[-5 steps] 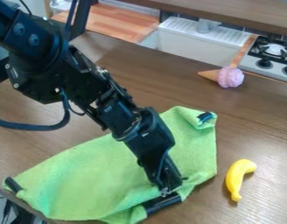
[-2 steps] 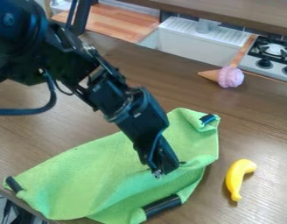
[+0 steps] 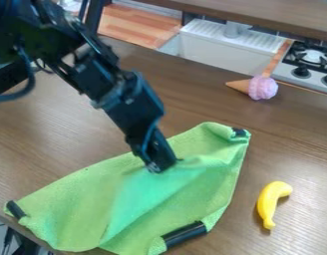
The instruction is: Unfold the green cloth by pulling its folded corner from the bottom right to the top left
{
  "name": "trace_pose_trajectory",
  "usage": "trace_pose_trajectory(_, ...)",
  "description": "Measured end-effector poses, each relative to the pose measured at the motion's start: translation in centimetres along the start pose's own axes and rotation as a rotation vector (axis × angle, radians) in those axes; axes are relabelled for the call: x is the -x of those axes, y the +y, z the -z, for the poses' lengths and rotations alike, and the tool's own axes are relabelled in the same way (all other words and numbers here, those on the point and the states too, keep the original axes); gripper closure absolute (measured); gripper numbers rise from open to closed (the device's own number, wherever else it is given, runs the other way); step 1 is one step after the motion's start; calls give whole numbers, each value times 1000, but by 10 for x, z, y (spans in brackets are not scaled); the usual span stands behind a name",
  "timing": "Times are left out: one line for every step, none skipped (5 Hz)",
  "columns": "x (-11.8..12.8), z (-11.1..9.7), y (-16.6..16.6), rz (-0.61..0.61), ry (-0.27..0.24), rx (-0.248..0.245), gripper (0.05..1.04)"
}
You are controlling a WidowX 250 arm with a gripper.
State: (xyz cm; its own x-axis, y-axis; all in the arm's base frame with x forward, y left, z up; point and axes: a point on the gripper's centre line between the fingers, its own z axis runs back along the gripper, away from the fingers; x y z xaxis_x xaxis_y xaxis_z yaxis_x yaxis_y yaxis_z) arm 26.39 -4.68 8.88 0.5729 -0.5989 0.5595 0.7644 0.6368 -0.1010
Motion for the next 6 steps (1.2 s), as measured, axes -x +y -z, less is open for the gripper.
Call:
trace_pose_trajectory(18,-12,14,-71,39,-36,1033)
trace_pose_trajectory(31,-22,26,-88,101,-74,1033)
trace_pose_trajectory(36,-33,39,-90,101,-111,1033)
trace_pose_trajectory(34,-43,56,-88,47,-156,1033)
trace_pose_trajectory(27,-54,80,-91,0,-227,1033)
trace_pose_trajectory(24,-58,96,-82,-2,-251,1033)
